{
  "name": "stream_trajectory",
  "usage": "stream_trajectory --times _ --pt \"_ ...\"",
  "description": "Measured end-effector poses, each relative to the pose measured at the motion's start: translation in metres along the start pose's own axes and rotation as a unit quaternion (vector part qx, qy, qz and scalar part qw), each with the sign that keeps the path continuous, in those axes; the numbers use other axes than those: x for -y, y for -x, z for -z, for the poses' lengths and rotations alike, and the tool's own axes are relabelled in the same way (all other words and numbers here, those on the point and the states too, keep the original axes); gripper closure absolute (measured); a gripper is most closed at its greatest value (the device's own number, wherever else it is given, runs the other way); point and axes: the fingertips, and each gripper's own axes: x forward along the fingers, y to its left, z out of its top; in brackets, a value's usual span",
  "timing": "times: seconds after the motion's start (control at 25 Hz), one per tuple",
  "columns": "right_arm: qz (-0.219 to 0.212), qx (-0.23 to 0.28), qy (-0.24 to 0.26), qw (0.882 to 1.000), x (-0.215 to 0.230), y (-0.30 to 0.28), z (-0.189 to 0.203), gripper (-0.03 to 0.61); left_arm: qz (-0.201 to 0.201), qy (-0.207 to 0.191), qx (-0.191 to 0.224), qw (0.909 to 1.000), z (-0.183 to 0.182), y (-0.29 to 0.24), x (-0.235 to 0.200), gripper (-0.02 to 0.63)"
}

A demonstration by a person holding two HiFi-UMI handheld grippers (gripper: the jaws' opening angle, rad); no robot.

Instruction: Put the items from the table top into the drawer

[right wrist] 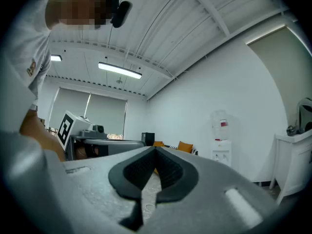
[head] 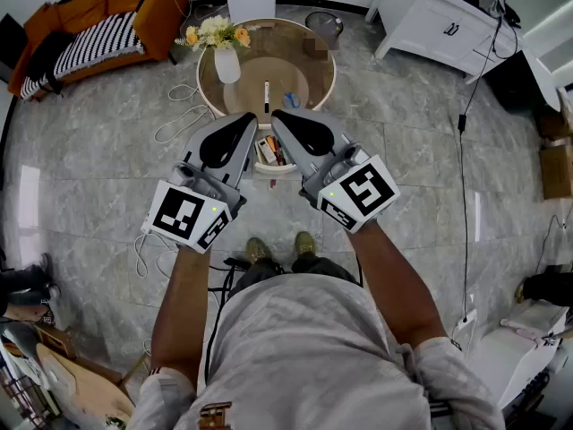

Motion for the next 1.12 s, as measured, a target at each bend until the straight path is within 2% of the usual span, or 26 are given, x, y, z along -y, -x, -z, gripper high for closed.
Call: stream_trajectory --times 0.6,0.88,1.12 --pt "0.01 0.002 -0.009 1.0 -0.02 -0.017 0.009 0.577 0.0 0.003 0.004 1.0 0.01 0.025 -0.02 0.614" --pt "0.045 -0.026 -0.004 0.999 -0.026 -0.028 0.031 0.577 0.004 0.002 0.002 1.0 0.025 0.04 -0.042 0.614" --pt "0.086 -0.062 -0.015 0.994 -0.013 -0.028 0.061 0.577 0.008 0.003 0.003 1.0 0.043 0.038 -0.06 0.614"
